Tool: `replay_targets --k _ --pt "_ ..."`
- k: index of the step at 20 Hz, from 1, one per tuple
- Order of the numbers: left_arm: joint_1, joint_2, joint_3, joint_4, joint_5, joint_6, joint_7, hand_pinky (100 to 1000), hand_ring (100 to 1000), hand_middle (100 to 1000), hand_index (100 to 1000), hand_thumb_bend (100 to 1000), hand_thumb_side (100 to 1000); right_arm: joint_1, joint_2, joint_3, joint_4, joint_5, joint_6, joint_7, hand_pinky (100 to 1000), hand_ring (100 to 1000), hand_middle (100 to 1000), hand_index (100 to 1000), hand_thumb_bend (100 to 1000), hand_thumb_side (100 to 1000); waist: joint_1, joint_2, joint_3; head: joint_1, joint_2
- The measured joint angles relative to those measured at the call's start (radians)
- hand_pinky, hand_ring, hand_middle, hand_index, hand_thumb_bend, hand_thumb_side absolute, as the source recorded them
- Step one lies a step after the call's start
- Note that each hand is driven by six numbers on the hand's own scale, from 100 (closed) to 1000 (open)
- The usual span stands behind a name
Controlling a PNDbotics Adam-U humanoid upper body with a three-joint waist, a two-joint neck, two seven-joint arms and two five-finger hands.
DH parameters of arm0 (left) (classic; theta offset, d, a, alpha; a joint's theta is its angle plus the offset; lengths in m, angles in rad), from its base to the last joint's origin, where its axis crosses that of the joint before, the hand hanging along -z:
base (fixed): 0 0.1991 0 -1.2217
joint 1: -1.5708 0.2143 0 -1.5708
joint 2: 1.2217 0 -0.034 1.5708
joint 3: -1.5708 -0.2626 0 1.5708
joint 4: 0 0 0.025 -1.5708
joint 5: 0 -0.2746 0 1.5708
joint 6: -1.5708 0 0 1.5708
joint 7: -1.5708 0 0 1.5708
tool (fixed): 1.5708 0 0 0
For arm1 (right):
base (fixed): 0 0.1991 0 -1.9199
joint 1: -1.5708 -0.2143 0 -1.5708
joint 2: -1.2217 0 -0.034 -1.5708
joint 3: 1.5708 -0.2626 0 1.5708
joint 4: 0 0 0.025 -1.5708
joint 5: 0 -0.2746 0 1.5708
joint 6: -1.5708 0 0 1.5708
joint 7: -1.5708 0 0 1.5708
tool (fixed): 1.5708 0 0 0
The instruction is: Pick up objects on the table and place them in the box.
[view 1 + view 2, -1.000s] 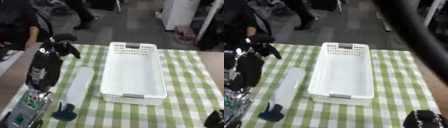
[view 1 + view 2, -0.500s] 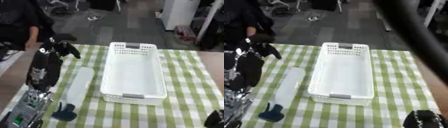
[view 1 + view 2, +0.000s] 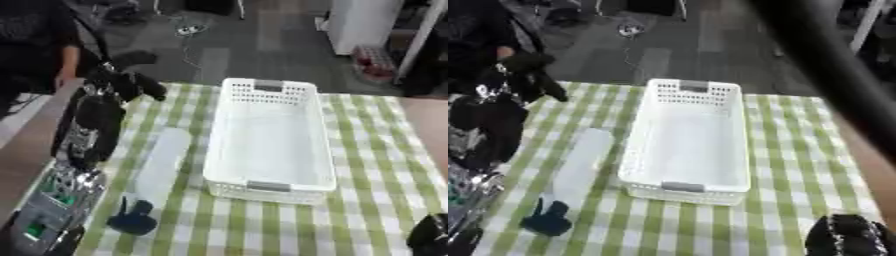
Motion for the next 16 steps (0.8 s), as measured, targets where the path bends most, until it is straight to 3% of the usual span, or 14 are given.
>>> replay_targets --k 8,12,13,16 --pt "0.022 0.250 0.022 0.000 -0.244 0.035 -0.137 623 674 801 846 518 786 0.000 -0.001 0.000 0.000 0.006 0.001 0.001 273 473 441 541 100 1000 0.012 -0.006 -0.002 0.001 0.025" --pt "0.007 0.373 0.010 0.000 -0.366 0.005 -0.173 643 693 796 826 537 753 0.004 -0.001 0.001 0.000 0.006 0.001 0.001 273 473 441 541 100 1000 0.017 -0.008 -0.007 0.001 0.032" --pt "0.003 0.397 0.007 0.000 -0.394 -0.006 -0.179 732 729 804 813 570 721 0.004 -0.001 0.001 0.000 0.006 0.001 0.001 273 473 441 541 100 1000 0.017 -0.008 -0.007 0.001 0.032" --pt "-0.021 0.465 -0.012 0.007 -0.488 -0.048 -0.199 735 738 808 809 586 708 0.004 -0.002 0.004 0.000 0.006 0.002 0.002 272 473 441 541 100 1000 0.021 -0.011 -0.010 0.007 0.032"
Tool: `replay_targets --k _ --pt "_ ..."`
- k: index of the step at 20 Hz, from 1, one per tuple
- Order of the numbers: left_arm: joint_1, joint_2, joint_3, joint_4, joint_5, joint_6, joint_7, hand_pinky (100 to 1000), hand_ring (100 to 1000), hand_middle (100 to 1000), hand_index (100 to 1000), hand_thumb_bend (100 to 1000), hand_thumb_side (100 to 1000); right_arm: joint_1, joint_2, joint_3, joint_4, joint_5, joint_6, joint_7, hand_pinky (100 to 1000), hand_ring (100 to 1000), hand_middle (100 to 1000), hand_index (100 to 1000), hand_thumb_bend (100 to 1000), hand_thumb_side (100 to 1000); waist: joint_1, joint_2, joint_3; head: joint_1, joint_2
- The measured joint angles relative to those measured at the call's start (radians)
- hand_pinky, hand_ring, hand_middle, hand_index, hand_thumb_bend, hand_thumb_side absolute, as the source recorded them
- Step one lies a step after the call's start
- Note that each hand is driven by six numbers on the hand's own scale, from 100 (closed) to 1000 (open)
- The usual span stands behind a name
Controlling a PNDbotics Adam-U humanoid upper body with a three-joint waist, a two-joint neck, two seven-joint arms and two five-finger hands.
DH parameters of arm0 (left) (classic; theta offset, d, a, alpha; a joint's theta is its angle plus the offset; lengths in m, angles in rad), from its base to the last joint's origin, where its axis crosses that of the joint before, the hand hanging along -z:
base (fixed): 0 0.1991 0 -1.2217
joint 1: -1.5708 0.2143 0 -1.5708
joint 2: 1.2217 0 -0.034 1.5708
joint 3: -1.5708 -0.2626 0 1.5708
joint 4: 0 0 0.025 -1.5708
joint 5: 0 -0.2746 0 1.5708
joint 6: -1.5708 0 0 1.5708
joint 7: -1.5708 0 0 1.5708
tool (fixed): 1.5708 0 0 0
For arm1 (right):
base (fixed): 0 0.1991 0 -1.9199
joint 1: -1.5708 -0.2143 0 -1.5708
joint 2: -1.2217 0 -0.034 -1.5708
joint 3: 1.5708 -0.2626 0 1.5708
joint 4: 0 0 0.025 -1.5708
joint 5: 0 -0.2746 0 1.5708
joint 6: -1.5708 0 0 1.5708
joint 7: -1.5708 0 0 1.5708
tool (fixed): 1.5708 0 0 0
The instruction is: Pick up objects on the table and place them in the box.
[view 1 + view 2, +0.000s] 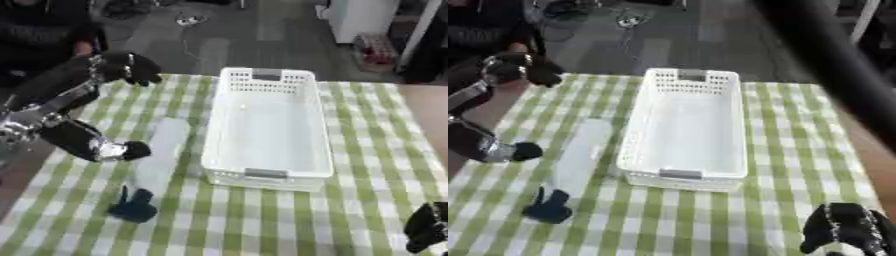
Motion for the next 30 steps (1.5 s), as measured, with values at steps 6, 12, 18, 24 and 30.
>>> replay_targets --k 6,12,18,24,30 --pt "-0.071 0.097 -0.049 0.041 -0.173 -0.118 -0.019 770 786 814 785 615 675 0.000 -0.009 0.003 0.000 -0.002 0.004 0.004 272 473 441 541 100 1000 0.006 -0.001 -0.009 0.013 0.006" --pt "-0.130 0.162 -0.097 0.056 -0.326 -0.220 -0.028 787 823 817 770 659 617 0.000 -0.017 0.005 0.000 -0.010 0.007 0.007 272 473 441 541 100 1000 0.014 -0.005 -0.016 0.025 0.009" --pt "-0.175 0.183 -0.137 0.065 -0.400 -0.289 -0.037 800 844 820 763 690 568 -0.001 -0.018 0.006 0.000 -0.023 0.009 0.009 272 473 441 541 100 1000 0.018 -0.006 -0.025 0.029 0.009" --pt "-0.228 0.193 -0.188 0.067 -0.438 -0.357 -0.056 798 855 829 775 709 562 -0.006 -0.026 0.008 0.000 -0.039 0.013 0.013 273 473 441 541 100 1000 0.021 -0.007 -0.035 0.038 0.006" --pt "-0.278 0.193 -0.230 0.089 -0.441 -0.414 -0.064 803 874 849 811 772 575 -0.015 -0.035 0.008 0.000 -0.060 0.018 0.018 273 473 441 541 100 1000 0.026 -0.009 -0.047 0.047 -0.002"
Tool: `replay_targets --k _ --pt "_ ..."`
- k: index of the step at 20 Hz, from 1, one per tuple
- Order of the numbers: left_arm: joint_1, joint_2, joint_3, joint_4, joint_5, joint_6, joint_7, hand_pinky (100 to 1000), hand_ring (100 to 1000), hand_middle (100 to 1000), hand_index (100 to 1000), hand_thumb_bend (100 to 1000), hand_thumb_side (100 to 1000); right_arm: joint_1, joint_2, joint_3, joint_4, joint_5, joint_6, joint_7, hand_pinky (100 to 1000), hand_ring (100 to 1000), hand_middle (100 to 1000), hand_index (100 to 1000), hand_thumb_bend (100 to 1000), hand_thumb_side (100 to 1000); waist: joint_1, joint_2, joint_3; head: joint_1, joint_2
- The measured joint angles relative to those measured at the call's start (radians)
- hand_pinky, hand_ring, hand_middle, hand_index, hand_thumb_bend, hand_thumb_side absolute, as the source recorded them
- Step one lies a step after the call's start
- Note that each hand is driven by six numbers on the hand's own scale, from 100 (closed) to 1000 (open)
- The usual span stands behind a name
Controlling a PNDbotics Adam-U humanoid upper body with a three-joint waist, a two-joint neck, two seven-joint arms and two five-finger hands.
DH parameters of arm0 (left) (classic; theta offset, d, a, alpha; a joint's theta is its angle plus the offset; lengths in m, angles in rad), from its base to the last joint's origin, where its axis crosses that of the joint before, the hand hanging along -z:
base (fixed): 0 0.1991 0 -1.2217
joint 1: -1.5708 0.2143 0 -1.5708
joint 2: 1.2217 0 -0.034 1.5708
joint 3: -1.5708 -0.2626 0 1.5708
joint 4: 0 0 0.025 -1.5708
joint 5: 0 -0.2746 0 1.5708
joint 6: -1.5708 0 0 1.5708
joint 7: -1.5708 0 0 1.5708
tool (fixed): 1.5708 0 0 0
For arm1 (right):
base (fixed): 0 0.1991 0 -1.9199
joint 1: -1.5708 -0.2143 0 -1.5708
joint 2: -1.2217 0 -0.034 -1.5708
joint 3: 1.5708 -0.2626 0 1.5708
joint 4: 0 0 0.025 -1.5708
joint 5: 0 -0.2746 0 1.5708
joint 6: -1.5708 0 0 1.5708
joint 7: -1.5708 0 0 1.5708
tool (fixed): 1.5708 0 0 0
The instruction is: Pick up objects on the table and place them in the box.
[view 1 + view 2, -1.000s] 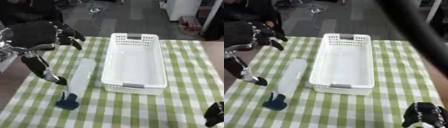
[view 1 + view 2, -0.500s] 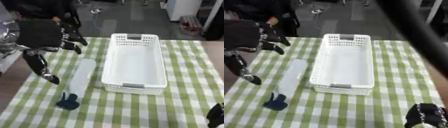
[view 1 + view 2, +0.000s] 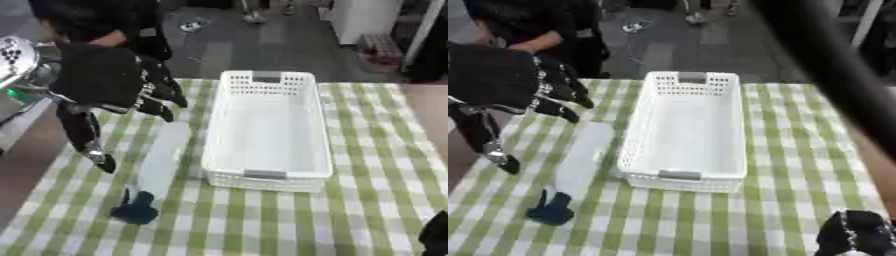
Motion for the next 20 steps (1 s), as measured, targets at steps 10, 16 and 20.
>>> replay_targets --k 10,16,20 --pt "-0.041 -0.006 -0.053 0.040 0.000 -0.079 -0.010 803 873 851 820 806 572 -0.017 -0.008 -0.006 0.000 -0.036 0.011 0.011 273 473 441 541 100 1000 0.004 0.000 -0.013 0.004 -0.013" --pt "-0.058 -0.017 -0.088 0.082 0.027 -0.101 -0.016 851 869 850 828 850 582 -0.027 -0.009 -0.006 0.000 -0.057 0.017 0.017 273 473 441 541 100 1000 0.006 0.000 -0.025 0.019 -0.018" --pt "-0.066 -0.030 -0.103 0.104 0.072 -0.105 -0.013 893 864 850 831 858 581 -0.036 -0.017 -0.007 0.000 -0.072 0.022 0.022 272 473 441 541 100 1000 0.006 0.003 -0.032 0.032 -0.021"
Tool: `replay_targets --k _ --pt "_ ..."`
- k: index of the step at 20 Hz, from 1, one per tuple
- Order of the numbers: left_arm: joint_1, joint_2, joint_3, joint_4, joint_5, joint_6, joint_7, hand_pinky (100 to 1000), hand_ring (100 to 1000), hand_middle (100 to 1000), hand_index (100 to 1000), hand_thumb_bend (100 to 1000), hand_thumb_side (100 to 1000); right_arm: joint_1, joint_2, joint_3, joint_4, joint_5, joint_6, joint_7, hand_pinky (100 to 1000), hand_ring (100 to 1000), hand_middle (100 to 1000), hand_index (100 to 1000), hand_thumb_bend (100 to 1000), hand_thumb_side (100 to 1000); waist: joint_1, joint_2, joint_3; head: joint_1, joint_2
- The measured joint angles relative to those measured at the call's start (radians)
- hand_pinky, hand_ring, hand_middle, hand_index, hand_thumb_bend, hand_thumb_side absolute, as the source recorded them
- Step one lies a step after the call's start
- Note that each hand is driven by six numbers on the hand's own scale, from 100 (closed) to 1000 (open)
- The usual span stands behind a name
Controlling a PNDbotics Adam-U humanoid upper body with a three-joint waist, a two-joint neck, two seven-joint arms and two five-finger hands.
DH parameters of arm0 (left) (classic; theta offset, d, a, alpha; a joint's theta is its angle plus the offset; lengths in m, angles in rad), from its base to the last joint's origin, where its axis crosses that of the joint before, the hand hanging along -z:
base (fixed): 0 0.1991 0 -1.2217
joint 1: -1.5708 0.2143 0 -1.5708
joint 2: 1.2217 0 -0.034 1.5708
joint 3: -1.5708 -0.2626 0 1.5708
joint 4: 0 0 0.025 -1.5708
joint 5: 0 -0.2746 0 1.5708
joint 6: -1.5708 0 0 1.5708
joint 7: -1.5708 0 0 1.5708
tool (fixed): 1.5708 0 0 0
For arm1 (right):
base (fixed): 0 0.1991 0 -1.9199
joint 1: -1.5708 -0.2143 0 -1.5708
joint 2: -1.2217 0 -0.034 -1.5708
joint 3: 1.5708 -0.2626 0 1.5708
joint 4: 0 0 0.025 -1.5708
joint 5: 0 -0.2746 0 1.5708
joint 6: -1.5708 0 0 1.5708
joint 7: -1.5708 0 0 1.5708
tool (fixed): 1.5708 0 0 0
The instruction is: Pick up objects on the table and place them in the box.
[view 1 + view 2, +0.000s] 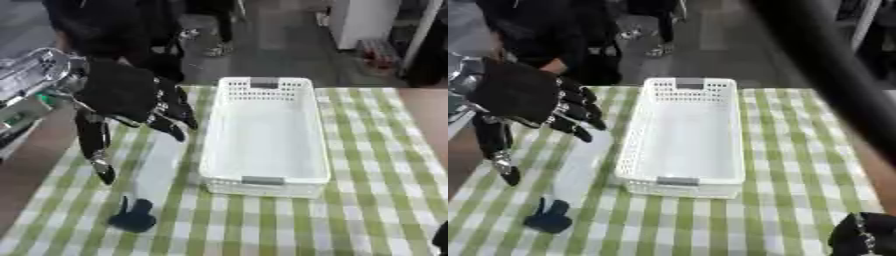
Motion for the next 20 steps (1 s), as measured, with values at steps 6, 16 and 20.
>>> replay_targets --k 6,16,20 --pt "-0.001 -0.026 -0.025 0.010 0.071 0.001 -0.002 927 860 855 833 885 560 -0.017 0.000 -0.005 0.000 -0.027 0.008 0.008 272 473 441 542 100 1000 0.000 0.007 -0.016 0.021 -0.006" --pt "-0.015 -0.032 -0.042 0.017 0.118 0.027 -0.029 917 853 850 831 896 535 -0.035 0.000 -0.011 0.000 -0.060 0.021 0.021 273 473 441 542 100 1000 0.000 0.015 -0.028 0.039 -0.006" --pt "-0.015 -0.038 -0.053 0.023 0.127 0.035 -0.037 912 850 850 833 894 529 -0.043 0.000 -0.012 0.000 -0.069 0.023 0.023 272 473 441 542 100 1000 0.000 0.018 -0.030 0.039 -0.005"
